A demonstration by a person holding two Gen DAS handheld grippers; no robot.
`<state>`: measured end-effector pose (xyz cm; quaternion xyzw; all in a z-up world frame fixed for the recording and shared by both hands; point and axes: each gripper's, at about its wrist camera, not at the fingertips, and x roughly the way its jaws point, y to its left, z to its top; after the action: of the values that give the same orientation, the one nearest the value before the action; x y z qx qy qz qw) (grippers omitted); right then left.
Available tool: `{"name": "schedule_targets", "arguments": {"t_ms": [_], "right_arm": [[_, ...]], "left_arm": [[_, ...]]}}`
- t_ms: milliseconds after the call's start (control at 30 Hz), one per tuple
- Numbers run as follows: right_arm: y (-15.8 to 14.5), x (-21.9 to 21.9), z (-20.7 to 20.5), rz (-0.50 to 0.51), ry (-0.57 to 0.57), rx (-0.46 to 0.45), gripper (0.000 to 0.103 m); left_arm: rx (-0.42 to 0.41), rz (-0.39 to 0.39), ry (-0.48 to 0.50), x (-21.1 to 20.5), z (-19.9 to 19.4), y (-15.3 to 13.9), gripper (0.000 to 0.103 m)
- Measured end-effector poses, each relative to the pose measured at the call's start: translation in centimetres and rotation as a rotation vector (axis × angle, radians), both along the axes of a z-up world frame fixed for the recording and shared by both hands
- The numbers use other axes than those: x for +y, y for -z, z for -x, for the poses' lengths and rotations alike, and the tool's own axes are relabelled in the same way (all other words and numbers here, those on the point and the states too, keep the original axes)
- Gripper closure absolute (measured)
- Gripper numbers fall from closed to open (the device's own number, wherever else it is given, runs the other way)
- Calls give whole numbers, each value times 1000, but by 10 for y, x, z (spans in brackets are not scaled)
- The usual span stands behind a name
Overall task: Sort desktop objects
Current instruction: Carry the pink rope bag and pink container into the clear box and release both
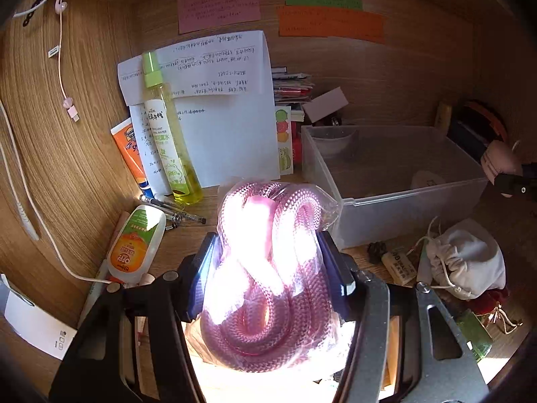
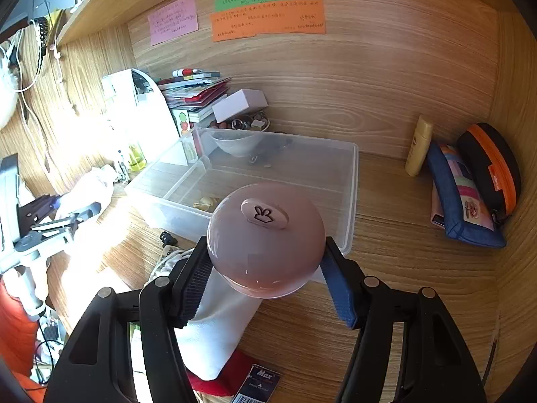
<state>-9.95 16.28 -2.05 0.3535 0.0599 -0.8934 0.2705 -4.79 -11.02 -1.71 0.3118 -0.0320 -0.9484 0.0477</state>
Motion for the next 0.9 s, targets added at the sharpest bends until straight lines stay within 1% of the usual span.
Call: {"name": "schedule_targets", "arguments": {"t_ms": [200, 367, 700, 900], "right_arm": [[-3, -2, 1, 13, -5, 9, 43], [-7, -1, 5, 23, 0, 14, 43], [-4, -5, 27, 33, 14, -2, 43], [-4, -11, 43, 15, 12, -3, 43]], "left_arm": [[69, -31, 44, 14, 8, -24, 45], [98, -37, 81, 29, 21, -36, 45], [100, -72, 155, 53, 56, -43, 45], [88, -103, 184, 61, 81, -45, 45]]}}
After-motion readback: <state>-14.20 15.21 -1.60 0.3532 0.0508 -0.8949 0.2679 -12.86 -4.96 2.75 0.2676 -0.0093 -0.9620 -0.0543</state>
